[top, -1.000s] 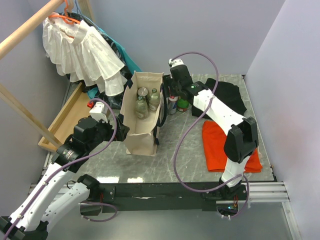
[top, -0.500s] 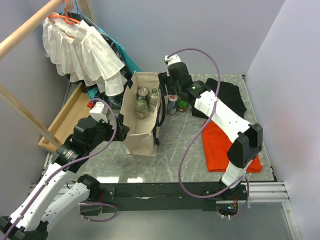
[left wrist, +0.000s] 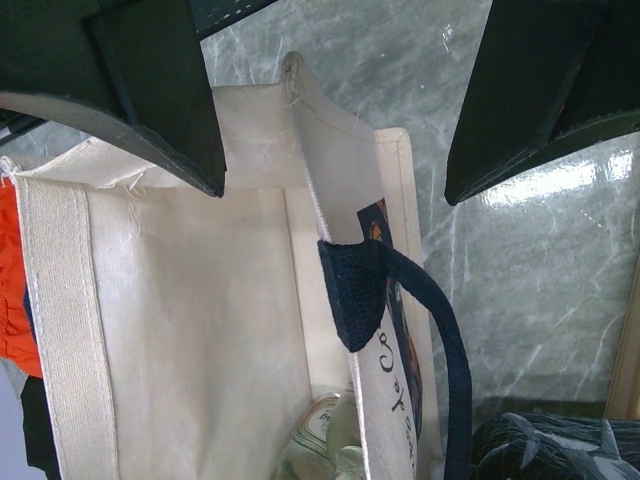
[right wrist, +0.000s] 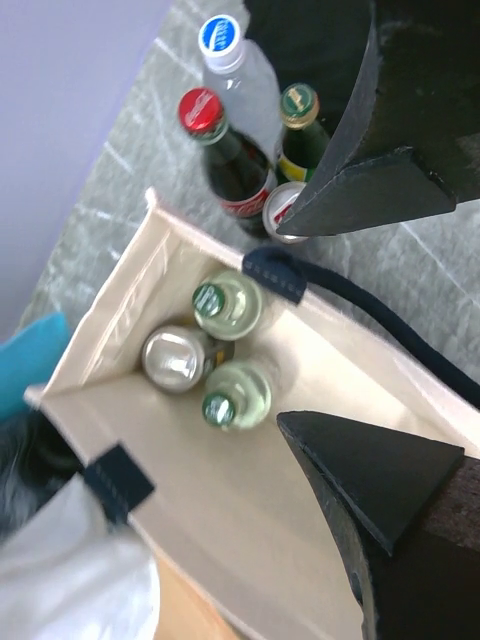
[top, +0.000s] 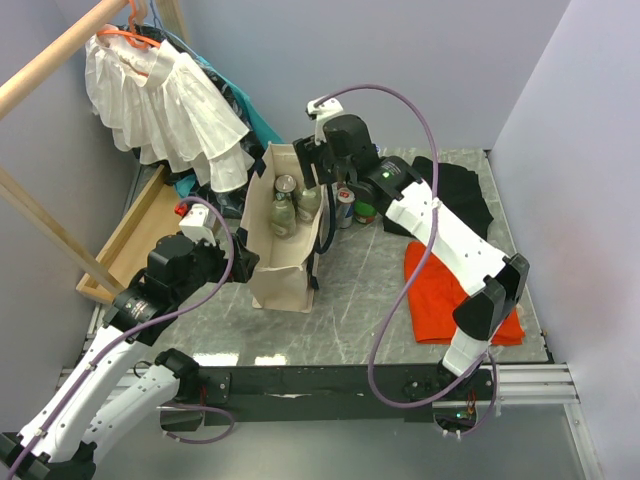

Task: Take the beverage out of the canvas bag
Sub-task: Take out the drink from the canvas bag.

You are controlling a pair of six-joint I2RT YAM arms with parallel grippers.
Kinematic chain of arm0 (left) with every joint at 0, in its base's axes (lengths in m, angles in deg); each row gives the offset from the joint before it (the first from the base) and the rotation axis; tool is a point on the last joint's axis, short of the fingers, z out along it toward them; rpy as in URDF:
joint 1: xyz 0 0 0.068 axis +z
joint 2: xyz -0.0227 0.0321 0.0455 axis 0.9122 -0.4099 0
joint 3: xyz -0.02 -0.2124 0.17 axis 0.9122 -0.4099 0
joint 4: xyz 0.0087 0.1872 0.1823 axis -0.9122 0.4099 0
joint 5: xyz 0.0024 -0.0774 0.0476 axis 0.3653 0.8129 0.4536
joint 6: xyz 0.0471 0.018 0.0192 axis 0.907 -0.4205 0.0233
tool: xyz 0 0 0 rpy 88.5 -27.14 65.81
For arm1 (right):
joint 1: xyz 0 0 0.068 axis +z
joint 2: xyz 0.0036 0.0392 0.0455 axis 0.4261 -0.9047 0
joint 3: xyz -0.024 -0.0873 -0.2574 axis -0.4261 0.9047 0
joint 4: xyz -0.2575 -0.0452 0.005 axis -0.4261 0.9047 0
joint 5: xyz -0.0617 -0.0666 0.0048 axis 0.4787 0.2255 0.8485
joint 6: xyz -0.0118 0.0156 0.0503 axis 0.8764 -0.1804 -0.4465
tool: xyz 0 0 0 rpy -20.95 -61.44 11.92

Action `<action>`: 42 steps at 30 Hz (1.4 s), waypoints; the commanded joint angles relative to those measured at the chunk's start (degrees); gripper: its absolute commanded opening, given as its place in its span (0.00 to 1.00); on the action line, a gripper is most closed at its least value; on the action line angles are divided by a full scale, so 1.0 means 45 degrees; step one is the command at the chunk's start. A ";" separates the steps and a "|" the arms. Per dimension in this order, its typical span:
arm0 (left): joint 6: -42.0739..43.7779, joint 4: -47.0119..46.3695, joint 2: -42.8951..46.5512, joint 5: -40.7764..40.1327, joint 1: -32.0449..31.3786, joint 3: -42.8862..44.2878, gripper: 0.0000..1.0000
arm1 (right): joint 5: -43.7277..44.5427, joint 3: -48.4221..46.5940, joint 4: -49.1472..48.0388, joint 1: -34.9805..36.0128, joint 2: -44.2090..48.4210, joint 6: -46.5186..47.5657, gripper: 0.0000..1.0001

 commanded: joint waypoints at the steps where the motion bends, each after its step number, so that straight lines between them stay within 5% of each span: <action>1: -0.0007 -0.0334 0.0236 0.0020 -0.0109 -0.0105 0.96 | -0.0567 -0.1006 0.0335 0.0364 -0.0240 0.0346 0.77; 42: -0.0222 -0.0197 0.0177 -0.0469 -0.1262 -0.0105 0.96 | -0.2736 -0.3489 0.0121 0.0619 -0.4752 -0.0434 0.68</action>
